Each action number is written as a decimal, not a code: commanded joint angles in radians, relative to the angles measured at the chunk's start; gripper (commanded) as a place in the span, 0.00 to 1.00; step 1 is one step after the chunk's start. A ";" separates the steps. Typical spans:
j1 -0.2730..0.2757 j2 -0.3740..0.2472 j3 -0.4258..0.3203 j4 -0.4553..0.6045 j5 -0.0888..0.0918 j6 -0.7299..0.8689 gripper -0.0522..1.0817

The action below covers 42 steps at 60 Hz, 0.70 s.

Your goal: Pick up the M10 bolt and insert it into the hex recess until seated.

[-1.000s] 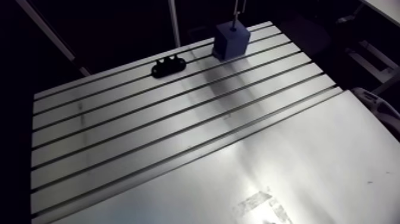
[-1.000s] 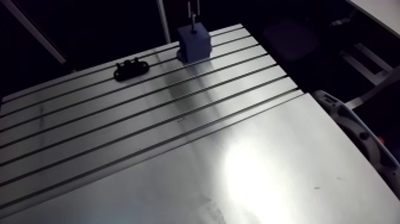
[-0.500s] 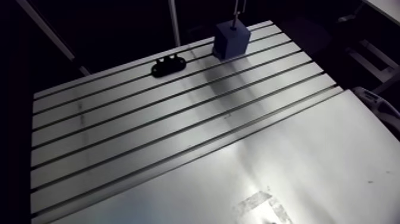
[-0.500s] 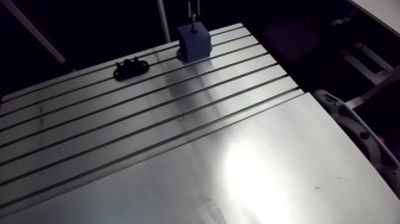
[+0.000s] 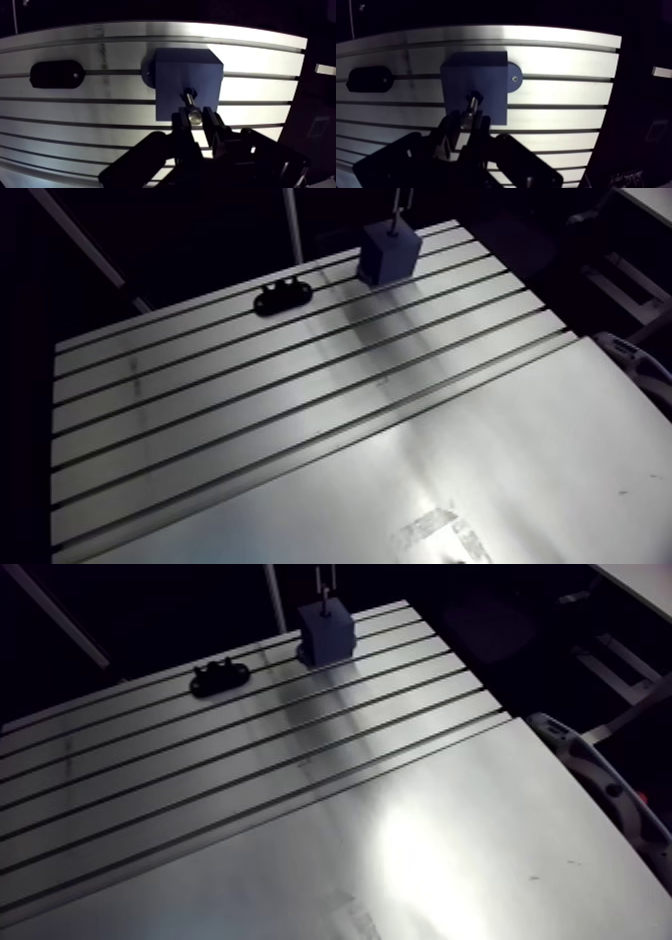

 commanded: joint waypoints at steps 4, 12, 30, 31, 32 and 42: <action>0.000 0.001 0.000 0.000 -0.001 -0.001 0.90; 0.000 0.003 -0.002 0.000 -0.001 -0.001 0.90; -0.001 0.008 -0.002 0.000 0.000 -0.002 0.90; -0.001 0.008 -0.002 0.000 0.000 -0.002 0.90; -0.001 0.007 0.000 0.000 0.000 -0.002 0.90; 0.000 0.008 0.000 0.000 0.000 -0.001 0.90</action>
